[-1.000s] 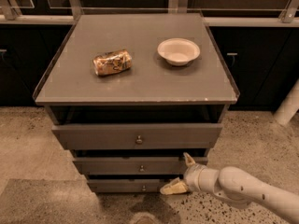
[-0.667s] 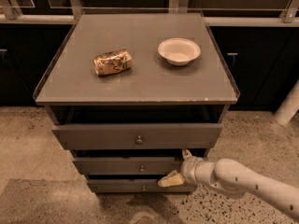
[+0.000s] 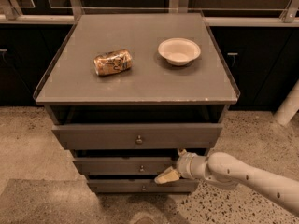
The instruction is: Open middle drawer
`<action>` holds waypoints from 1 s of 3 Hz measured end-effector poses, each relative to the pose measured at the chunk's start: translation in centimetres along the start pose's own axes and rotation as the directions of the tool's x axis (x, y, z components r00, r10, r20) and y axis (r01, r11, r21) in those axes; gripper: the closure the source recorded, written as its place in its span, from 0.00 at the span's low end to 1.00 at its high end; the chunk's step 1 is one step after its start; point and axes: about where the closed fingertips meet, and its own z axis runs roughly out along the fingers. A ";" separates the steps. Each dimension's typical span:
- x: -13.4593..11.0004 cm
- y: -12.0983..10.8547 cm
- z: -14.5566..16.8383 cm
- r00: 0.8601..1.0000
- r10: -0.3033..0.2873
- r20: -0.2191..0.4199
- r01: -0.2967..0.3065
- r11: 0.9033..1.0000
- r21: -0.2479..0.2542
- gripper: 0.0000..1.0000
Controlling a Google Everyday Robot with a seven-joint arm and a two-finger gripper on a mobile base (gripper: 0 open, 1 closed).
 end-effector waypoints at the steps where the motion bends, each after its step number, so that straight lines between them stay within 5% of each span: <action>1: 1.8 1.2 1.0 0.999 0.042 -0.022 -0.043 0.998 -0.036 0.00; 3: 3.1 2.2 1.9 0.996 0.075 -0.049 -0.078 0.995 -0.067 0.00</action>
Offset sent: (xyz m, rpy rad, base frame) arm -0.0243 0.0109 -0.0601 0.0209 0.1621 0.0099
